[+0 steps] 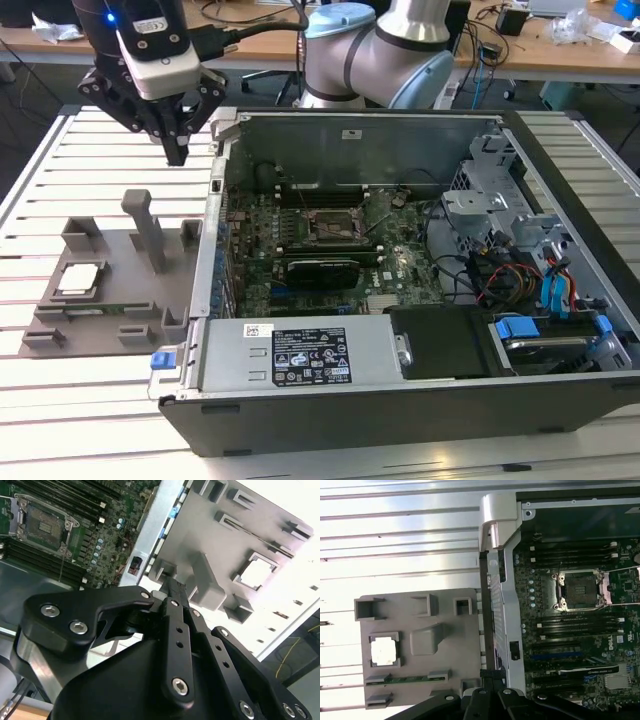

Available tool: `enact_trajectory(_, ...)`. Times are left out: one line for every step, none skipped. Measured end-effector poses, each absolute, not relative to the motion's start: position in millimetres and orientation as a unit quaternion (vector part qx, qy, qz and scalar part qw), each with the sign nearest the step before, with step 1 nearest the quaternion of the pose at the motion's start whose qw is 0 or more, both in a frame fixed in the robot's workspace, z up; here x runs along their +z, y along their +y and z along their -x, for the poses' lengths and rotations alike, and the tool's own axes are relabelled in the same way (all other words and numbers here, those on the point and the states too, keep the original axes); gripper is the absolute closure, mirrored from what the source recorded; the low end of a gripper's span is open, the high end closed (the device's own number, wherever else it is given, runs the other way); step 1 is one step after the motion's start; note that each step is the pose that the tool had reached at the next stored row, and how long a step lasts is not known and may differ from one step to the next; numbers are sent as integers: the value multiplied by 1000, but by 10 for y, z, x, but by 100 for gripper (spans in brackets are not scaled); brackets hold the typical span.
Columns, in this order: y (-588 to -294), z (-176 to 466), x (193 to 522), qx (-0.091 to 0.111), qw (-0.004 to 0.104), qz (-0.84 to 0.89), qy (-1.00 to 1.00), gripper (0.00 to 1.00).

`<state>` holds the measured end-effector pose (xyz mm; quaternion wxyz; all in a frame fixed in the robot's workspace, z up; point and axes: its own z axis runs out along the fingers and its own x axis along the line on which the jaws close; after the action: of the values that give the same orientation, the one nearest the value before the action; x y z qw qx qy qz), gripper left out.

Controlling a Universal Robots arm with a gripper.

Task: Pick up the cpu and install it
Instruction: 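Reach for the cpu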

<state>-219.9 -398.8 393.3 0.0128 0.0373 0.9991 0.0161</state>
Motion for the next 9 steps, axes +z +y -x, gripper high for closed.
enact_trajectory(-3988, 2207, 3933, 16, 13, -37, 999, 89)
enact_trajectory(-3988, 2214, 3933, 16, 13, -37, 999, 89)
enact_trajectory(-3988, 2223, 3933, 16, 13, -37, 999, 89)
enact_trajectory(-3988, 2229, 3933, 16, 13, -37, 999, 89)
enact_trajectory(-3988, 2236, 3933, 16, 13, -37, 999, 89)
enact_trajectory(-3988, 2242, 3933, 16, 13, -37, 999, 89)
enact_trajectory(-3988, 2250, 3933, 16, 13, -37, 999, 89)
enact_trajectory(-3988, 2258, 3933, 16, 13, -37, 999, 89)
enact_trajectory(-3988, 2275, 3933, 16, 13, -37, 999, 89)
